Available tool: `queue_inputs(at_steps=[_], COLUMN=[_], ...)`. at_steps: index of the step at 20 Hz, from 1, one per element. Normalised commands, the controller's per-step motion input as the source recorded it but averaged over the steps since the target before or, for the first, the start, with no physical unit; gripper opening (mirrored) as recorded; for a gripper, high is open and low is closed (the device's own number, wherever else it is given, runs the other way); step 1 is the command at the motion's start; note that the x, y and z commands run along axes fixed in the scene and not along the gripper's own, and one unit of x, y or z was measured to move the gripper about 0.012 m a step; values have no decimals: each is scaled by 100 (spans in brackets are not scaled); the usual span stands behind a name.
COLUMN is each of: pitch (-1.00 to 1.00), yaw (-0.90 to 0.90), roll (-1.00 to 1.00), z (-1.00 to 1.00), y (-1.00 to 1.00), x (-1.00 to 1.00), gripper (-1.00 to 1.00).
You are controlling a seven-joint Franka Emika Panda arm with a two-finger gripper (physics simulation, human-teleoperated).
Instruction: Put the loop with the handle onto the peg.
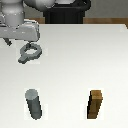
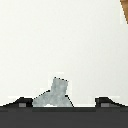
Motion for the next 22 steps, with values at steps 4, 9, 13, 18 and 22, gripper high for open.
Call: queue_inputs(at_steps=[4, 9, 13, 18, 22], pitch=[0, 0, 0, 0, 0], yaw=[0, 0, 0, 0, 0], roll=[0, 0, 0, 0, 0], z=[-50, -60, -75, 0, 0], y=[25, 0, 0, 0, 0], x=[0, 0, 0, 0, 0], gripper=[100, 100, 100, -100, -100])
